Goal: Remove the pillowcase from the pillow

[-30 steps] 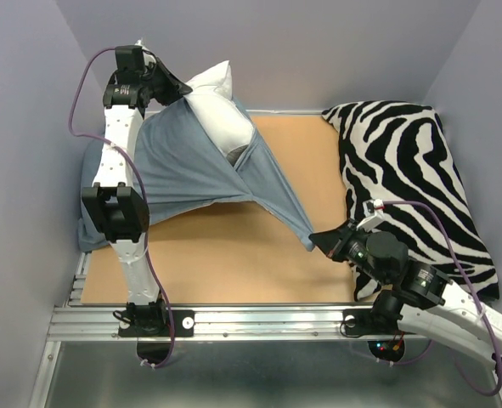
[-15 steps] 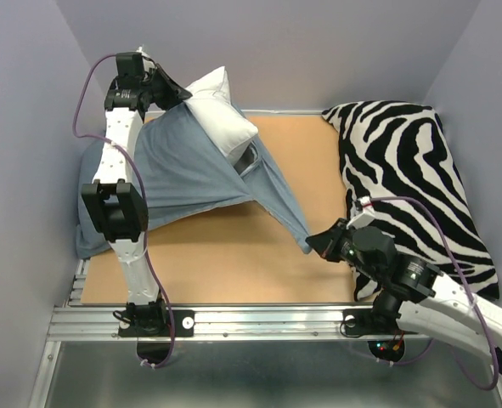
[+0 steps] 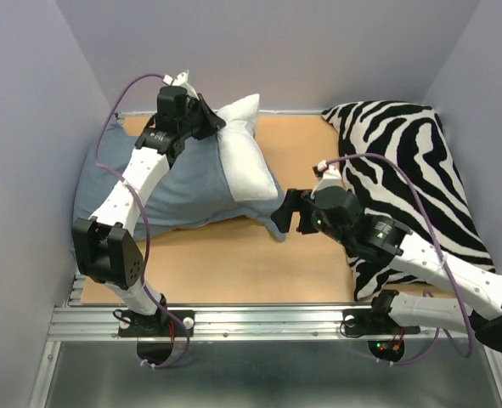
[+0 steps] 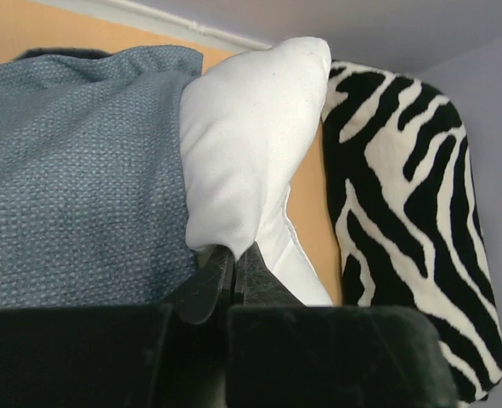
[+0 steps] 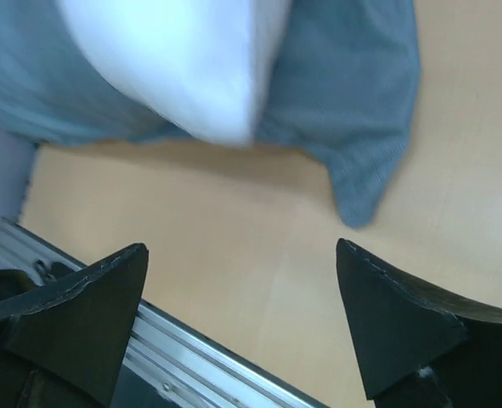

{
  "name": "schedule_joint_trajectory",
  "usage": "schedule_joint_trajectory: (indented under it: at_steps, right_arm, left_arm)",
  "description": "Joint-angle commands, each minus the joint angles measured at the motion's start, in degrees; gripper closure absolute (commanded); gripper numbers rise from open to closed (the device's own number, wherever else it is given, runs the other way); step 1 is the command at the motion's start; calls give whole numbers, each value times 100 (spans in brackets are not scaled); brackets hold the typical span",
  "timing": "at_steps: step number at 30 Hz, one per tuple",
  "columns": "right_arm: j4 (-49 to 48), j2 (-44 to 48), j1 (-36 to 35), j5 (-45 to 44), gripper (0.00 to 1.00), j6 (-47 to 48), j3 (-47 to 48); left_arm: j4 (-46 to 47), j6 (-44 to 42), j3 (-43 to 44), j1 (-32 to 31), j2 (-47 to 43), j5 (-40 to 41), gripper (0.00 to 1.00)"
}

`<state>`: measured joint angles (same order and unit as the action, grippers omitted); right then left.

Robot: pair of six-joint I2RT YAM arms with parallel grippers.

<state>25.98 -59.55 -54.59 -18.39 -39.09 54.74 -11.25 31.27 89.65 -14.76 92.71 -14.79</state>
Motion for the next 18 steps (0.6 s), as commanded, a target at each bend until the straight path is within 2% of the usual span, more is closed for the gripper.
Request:
schedule_joint_trajectory:
  at_steps: [1, 5, 9, 10, 12, 15, 18]
  right_arm:
    - [-128, -20, 193, -182, 0, 630, 1011]
    - [-145, -294, 702, 256, 0, 859, 1381]
    - [-522, -610, 2063, 1993, 0, 930, 1242]
    - [-776, -793, 2466, 2798, 0, 930, 1049]
    - [-1171, -935, 2584, 3340, 0, 894, 803]
    - [-1866, -892, 2594, 3649, 0, 632, 56]
    - [-3137, -830, 2637, 3913, 0, 237, -577]
  left_arm:
    - [948, -130, -587, -386, -393, 468, 100]
    - [1063, -112, -878, -878, -481, 670, 100]
    - [1274, -16, -1221, -1177, -622, 749, 100]
    - [1344, 2, -1300, -1291, -648, 758, 100]
    - [1353, 2, -1318, -1380, -649, 784, 100]
    - [1379, 11, -1344, -1547, -613, 837, 100]
    - [1467, 64, -1371, -1705, -543, 846, 100]
